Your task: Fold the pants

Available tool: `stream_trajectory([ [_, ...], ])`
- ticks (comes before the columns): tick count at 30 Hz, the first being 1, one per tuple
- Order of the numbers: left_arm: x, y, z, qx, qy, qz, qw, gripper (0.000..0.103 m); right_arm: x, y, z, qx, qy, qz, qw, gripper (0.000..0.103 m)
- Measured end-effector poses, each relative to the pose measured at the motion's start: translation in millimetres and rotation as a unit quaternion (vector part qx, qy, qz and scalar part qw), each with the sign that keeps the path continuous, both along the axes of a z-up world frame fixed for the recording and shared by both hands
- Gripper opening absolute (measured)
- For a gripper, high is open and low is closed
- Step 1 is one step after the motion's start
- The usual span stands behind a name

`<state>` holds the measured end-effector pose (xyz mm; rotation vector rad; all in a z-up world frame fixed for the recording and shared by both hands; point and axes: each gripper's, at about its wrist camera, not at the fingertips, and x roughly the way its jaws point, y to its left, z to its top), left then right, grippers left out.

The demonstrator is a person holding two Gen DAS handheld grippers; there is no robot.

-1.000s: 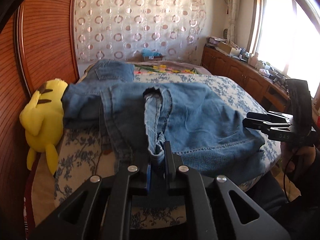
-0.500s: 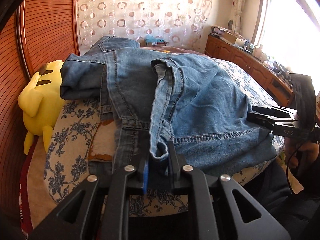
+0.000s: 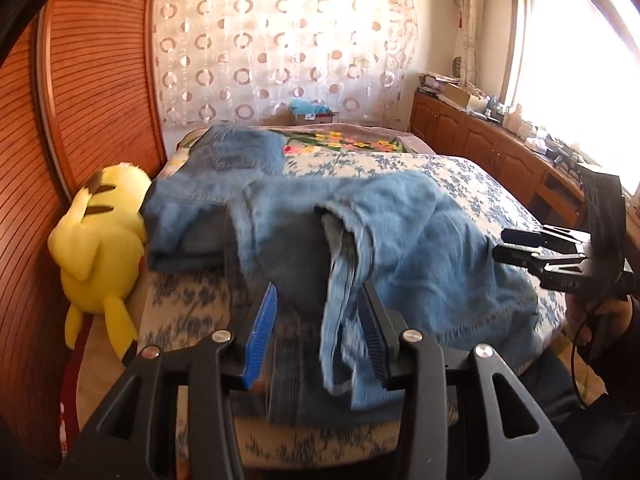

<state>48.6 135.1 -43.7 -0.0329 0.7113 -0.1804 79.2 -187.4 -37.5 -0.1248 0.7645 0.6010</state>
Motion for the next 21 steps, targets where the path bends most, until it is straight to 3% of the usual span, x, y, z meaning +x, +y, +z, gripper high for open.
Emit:
stream_trajectory([
  [4, 32, -7, 0, -0.007, 0.005, -0.026, 0.9996, 0.042, 15, 7, -4, 0.0, -0.002, 0.0, 1.0, 0.055],
  [13, 86, -13, 10, -0.004, 0.011, -0.015, 0.9998, 0.041, 36, 17, -30, -0.02, 0.01, 0.003, 1.0, 0.055],
  [21, 114, -28, 1, 0.028, 0.046, -0.03, 0.9981, 0.041, 35, 14, -38, -0.011, 0.017, 0.003, 1.0, 0.055],
])
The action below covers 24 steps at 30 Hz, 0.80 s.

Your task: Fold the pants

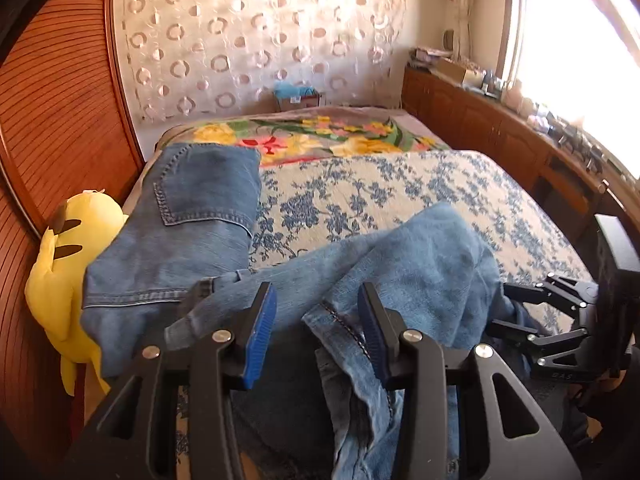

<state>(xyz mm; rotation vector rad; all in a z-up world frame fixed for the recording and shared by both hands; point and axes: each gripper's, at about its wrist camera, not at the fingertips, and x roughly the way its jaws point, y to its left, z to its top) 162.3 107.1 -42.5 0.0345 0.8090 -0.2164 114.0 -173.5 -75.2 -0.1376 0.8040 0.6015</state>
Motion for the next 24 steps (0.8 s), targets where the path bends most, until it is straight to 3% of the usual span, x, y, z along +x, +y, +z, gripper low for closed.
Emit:
stream_trajectory([
  [13, -10, -30, -46, 0.045, 0.044, -0.017, 0.9979, 0.042, -2, 0, -1, 0.005, -0.004, 0.0, 1.0, 0.055],
  [16, -9, -28, -45, 0.036, 0.042, -0.014, 0.9984, 0.041, -4, 1, 0, 0.002, -0.011, 0.0, 1.0, 0.055],
  [17, -10, -27, -44, 0.03, 0.039, -0.014, 0.9987, 0.037, -5, 1, 0, 0.002, -0.012, 0.0, 1.0, 0.055],
  [19, -12, -26, -41, 0.03, 0.028, -0.013, 0.9991, 0.014, -5, 1, 1, 0.004, -0.014, 0.0, 1.0, 0.055],
  [24, -23, -16, -21, 0.03, -0.017, 0.002, 0.9994, 0.006, -6, -2, 1, 0.009, -0.012, 0.001, 1.0, 0.055],
])
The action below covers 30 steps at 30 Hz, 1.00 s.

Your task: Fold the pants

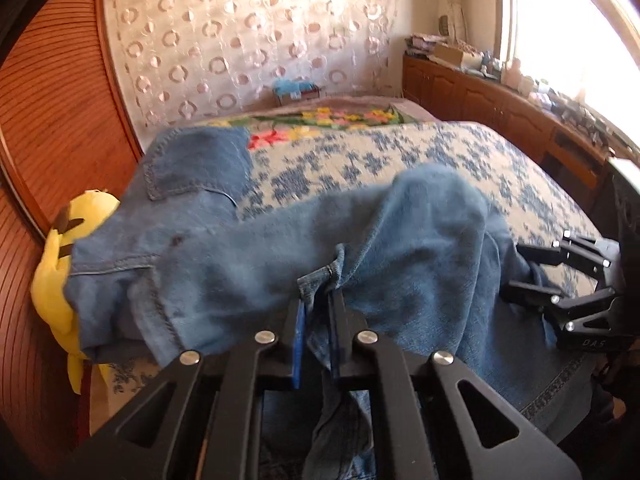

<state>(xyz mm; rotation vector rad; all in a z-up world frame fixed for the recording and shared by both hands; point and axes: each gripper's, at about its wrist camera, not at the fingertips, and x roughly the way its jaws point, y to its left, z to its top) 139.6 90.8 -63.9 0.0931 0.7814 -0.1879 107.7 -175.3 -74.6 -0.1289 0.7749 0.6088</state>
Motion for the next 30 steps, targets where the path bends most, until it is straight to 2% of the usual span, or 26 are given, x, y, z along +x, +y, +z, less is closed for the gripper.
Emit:
stream_trajectory([
  [2, -4, 13, 15, -0.018, -0.019, 0.015, 0.9995, 0.006, 0, -2, 1, 0.007, -0.001, -0.001, 1.0, 0.055],
  [4, -8, 24, 29, -0.018, -0.045, 0.035, 0.9982, 0.006, -1, -4, 1, 0.013, -0.003, 0.001, 1.0, 0.055],
  [8, -1, 38, 41, -0.017, -0.05, 0.039, 0.9978, 0.007, -1, -5, 1, 0.016, -0.002, 0.004, 1.0, 0.055],
  [14, 20, 41, 31, 0.011, -0.034, 0.04, 0.9986, 0.008, -4, -4, 3, 0.019, -0.007, 0.012, 1.0, 0.055],
  [17, 24, 42, 20, 0.021, -0.016, 0.042, 0.9988, 0.014, -4, -4, 2, 0.02, -0.006, 0.013, 1.0, 0.055],
  [20, 20, 48, 17, 0.009, -0.011, 0.049, 0.9987, 0.021, -4, -5, 2, 0.02, -0.004, 0.012, 1.0, 0.055],
  [22, 16, 53, 17, 0.003, -0.009, 0.056, 0.9984, 0.032, -4, -5, 2, 0.02, -0.004, 0.012, 1.0, 0.055],
  [30, -28, 42, 19, -0.016, -0.02, 0.043, 0.9987, 0.034, -4, -4, 2, 0.02, -0.003, 0.011, 1.0, 0.055],
])
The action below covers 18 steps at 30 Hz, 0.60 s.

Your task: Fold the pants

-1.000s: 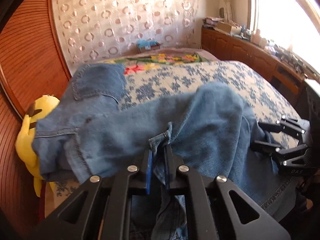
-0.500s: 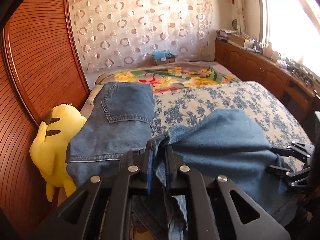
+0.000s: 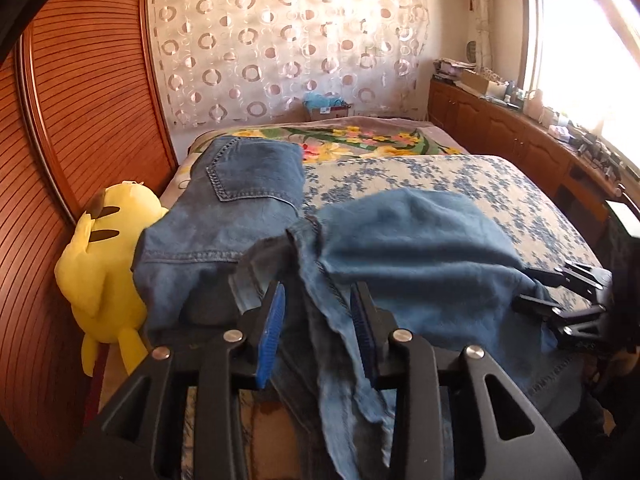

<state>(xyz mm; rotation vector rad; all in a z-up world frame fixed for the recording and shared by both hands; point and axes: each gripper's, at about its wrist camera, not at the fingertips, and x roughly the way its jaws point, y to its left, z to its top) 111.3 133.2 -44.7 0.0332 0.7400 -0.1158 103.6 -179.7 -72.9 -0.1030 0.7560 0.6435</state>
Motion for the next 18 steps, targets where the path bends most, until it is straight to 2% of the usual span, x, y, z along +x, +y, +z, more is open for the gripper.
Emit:
stream_trajectory([
  [6, -31, -13, -7, -0.011, 0.004, -0.02, 0.9997, 0.034, 0, 0, 0, 0.0, 0.001, -0.001, 1.0, 0.055],
  [10, -42, -27, -21, 0.009, 0.018, -0.033, 0.9993, 0.034, 1, 0, -1, -0.001, 0.001, -0.001, 1.0, 0.055],
  [14, -48, -29, -38, 0.011, 0.037, -0.031, 0.9988, 0.034, 1, 0, -1, 0.0, 0.0, -0.001, 1.0, 0.055],
  [18, -55, -33, -48, 0.013, 0.04, -0.035, 0.9985, 0.025, 1, 0, -1, 0.0, 0.001, 0.0, 1.0, 0.055],
])
